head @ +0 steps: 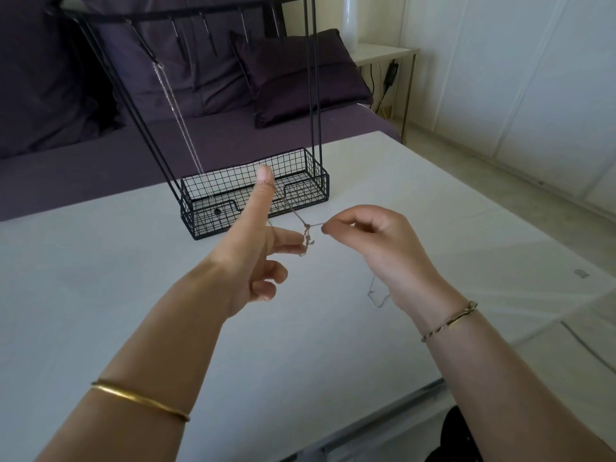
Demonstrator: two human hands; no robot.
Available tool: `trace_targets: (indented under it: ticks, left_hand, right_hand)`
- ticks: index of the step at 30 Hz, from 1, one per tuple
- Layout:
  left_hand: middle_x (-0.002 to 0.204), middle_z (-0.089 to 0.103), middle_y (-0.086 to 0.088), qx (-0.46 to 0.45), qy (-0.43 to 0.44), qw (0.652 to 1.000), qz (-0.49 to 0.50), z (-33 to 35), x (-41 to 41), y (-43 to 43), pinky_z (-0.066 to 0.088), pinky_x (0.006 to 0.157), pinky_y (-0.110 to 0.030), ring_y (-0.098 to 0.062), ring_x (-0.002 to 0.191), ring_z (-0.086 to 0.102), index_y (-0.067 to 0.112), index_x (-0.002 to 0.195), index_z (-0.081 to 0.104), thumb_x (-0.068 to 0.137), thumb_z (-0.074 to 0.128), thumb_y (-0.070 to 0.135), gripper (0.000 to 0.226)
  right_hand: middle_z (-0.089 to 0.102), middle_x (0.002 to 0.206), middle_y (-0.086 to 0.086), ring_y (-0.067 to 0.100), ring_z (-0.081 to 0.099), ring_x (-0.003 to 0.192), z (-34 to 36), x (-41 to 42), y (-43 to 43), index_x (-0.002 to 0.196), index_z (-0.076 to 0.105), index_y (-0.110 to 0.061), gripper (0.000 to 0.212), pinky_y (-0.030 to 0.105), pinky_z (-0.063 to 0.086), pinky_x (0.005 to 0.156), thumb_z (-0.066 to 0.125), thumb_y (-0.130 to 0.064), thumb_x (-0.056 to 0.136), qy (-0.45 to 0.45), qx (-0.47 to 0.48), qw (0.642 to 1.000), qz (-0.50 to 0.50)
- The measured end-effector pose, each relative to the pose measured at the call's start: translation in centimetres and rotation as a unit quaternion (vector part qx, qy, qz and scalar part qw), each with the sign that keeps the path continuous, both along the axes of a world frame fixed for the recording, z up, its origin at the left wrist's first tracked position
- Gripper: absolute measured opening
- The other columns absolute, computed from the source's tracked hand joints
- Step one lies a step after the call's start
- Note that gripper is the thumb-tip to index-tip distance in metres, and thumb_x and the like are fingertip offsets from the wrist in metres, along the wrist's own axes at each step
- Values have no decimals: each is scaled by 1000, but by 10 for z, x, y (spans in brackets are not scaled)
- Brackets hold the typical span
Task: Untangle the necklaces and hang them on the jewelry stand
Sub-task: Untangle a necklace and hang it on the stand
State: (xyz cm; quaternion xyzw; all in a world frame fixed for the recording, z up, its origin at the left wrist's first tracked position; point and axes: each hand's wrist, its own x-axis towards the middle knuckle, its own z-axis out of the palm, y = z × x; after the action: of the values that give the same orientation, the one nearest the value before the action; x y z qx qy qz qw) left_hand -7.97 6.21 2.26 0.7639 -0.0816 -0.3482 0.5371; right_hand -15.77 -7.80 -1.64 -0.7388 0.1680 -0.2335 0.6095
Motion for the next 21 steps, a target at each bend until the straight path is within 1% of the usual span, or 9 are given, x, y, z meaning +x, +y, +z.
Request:
trace_targets:
  ticks: [2, 5, 8, 12, 14, 15, 17, 19, 21]
  left_hand:
    - [110, 68, -6, 1, 17, 1000, -10, -2, 2, 2, 23, 41, -22, -12, 47, 35, 11, 115, 62, 66, 16, 92, 105]
    - [95, 66, -11, -1, 37, 999, 5, -6, 5, 5, 20, 44, -22, -12, 46, 30, 15, 108, 68, 76, 16, 87, 94]
    - [84, 59, -10, -31, 36, 998, 41, -13, 7, 6, 27, 45, -24, -13, 50, 35, 17, 103, 72, 90, 11, 72, 83]
    - [90, 69, -2, -84, -24, 990, 110, -19, 10, 4, 43, 74, -32, -16, 84, 59, 16, 92, 75, 103, 20, 44, 62]
    - [92, 74, 0, -151, -9, 976, 158, -16, 9, 3, 44, 86, -34, -14, 94, 67, 15, 95, 69, 103, 30, 28, 42]
    - [86, 75, 0, -189, 5, 966, 176, -14, 9, 3, 45, 87, -33, -13, 89, 70, 15, 98, 66, 102, 33, 20, 33]
    - [64, 67, 3, -233, 18, 951, 204, -11, 12, 6, 48, 83, -31, -13, 68, 69, 13, 98, 61, 98, 32, 7, 30]
    - [52, 49, 2, -246, 23, 948, 200, -9, 13, 8, 51, 79, -32, -13, 50, 54, 8, 96, 61, 92, 31, 1, 31]
    - [55, 38, 1, -217, 12, 963, 161, -6, 10, 8, 51, 71, -30, -12, 47, 36, 4, 92, 61, 84, 32, -2, 31]
  right_hand:
    - [50, 60, -2, 6, 38, 52, 0, 1, -2, 72, 70, -13, 11, 15, 33, 50, 67, -16, 82, -1, 18, 1000, -16]
    - [66, 71, -5, 10, 50, 53, 0, 2, -4, 69, 60, -15, 19, 25, 44, 55, 58, -11, 87, 6, 74, 997, -5]
    - [74, 80, 3, 16, 50, 53, -2, 4, -1, 73, 49, -13, 20, 26, 39, 50, 48, -9, 92, 27, 113, 993, 22]
    - [74, 75, 6, 14, 44, 50, -5, 7, 5, 74, 45, -14, 19, 22, 28, 45, 45, -11, 93, 53, 87, 994, 33]
    - [74, 78, 3, 12, 41, 47, -6, 7, 6, 73, 48, -16, 20, 17, 29, 43, 48, -13, 93, 65, 67, 995, 24]
    - [74, 81, 2, 11, 40, 45, -7, 7, 6, 71, 50, -17, 21, 16, 29, 42, 49, -13, 92, 70, 59, 996, 17]
    - [73, 85, 2, 10, 37, 41, -6, 7, 6, 69, 52, -16, 22, 16, 28, 41, 51, -11, 91, 67, 63, 996, 9]
    - [73, 87, 4, 10, 36, 39, -4, 6, 6, 69, 54, -15, 21, 15, 27, 39, 52, -11, 90, 56, 75, 996, 11]
    - [73, 88, 5, 10, 37, 40, -2, 6, 8, 71, 55, -13, 20, 14, 27, 38, 52, -10, 90, 48, 75, 996, 24]
